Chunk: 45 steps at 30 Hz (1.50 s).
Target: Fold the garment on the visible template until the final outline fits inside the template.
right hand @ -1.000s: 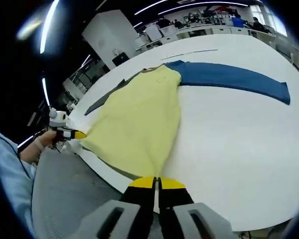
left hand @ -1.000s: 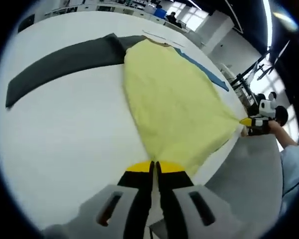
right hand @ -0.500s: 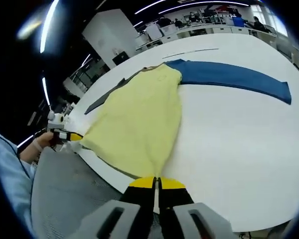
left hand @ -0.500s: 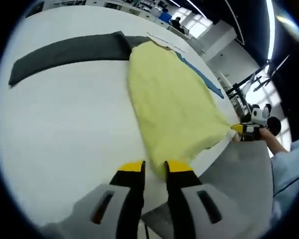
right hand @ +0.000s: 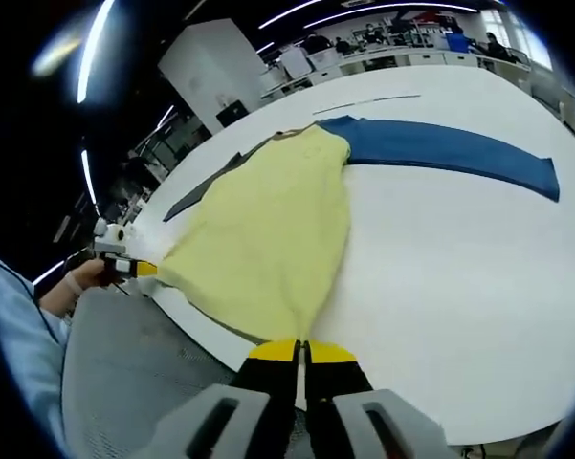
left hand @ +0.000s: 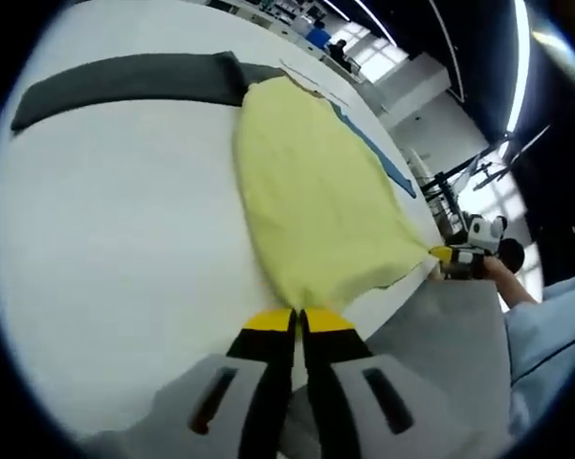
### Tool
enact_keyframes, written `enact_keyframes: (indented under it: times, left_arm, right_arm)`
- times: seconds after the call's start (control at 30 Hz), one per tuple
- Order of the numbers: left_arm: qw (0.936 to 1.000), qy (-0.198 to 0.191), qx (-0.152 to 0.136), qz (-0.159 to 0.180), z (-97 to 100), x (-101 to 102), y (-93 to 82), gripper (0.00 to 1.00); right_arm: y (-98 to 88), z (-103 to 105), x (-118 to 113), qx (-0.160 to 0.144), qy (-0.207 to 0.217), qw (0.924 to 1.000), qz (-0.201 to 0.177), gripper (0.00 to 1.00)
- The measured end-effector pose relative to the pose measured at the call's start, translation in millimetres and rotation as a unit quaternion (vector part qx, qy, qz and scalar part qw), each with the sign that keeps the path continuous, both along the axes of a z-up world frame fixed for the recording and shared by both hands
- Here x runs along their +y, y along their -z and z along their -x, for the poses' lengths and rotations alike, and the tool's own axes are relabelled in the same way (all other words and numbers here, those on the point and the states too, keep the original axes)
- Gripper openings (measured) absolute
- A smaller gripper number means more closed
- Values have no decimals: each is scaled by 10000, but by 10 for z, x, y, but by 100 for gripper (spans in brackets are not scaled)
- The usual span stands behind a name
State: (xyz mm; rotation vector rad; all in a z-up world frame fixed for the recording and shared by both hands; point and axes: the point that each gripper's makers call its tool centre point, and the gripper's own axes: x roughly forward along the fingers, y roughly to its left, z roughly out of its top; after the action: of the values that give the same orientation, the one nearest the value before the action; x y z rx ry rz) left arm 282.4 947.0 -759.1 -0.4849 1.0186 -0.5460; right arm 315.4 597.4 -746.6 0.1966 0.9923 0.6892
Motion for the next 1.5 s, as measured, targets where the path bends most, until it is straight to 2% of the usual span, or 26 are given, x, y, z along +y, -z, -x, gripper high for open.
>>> enact_keyframes:
  times: [0.13, 0.23, 0.37, 0.5, 0.57, 0.67, 0.8, 0.9, 1.07, 1.17, 1.27, 1.4, 1.43, 1.47, 1.5]
  left_arm:
    - [9999, -105, 0, 70, -5, 33, -102, 0]
    - [9998, -151, 133, 56, 41, 32, -97, 0]
    - [9993, 25, 279, -230, 109, 13, 22, 0]
    - [9978, 135, 194, -618, 40, 33, 91, 0]
    - [9978, 148, 177, -624, 19, 20, 76, 0]
    - [9982, -30, 69, -599, -77, 78, 22, 0]
    - [9991, -252, -127, -305, -213, 100, -145, 0]
    - [9989, -313, -255, -229, -304, 117, -216, 0]
    - [9980, -467, -383, -195, -502, 145, -262, 0]
    - [9983, -462, -277, -209, -550, 126, -239, 0]
    - [9989, -361, -191, -244, -501, 108, -249, 0]
    - [9997, -120, 215, -82, -279, 97, -257, 0]
    - [9996, -109, 237, -66, -244, 100, -262, 0]
    - [9990, -62, 430, 40, -159, 81, -272, 0]
    - [9988, -18, 481, 80, -101, 73, -285, 0]
  right_arm:
    - [-63, -22, -9, -67, 41, 10000, -49, 0]
    - [-43, -20, -12, -49, 37, 10000, -50, 0]
    - [122, 12, -37, 99, -3, 9999, 54, 0]
    - [211, 7, -43, 85, 5, 9998, 161, 0]
    - [211, 2, -47, 50, 0, 9998, 189, 0]
    - [144, -53, -57, -79, 133, 9998, 123, 0]
    - [-58, -163, -45, -305, 337, 9989, -132, 0]
    - [-206, -314, -33, -522, 552, 9965, -362, 0]
    - [-226, -489, -5, -613, 667, 9951, -397, 0]
    - [-213, -524, 16, -585, 670, 9953, -386, 0]
    - [-222, -486, 9, -549, 604, 9960, -359, 0]
    - [-258, -313, -28, -335, 506, 9972, -426, 0]
    - [-262, -265, -30, -231, 506, 9973, -477, 0]
    - [-285, -198, -29, -108, 529, 9967, -604, 0]
    - [-304, -171, -26, -49, 576, 9959, -702, 0]
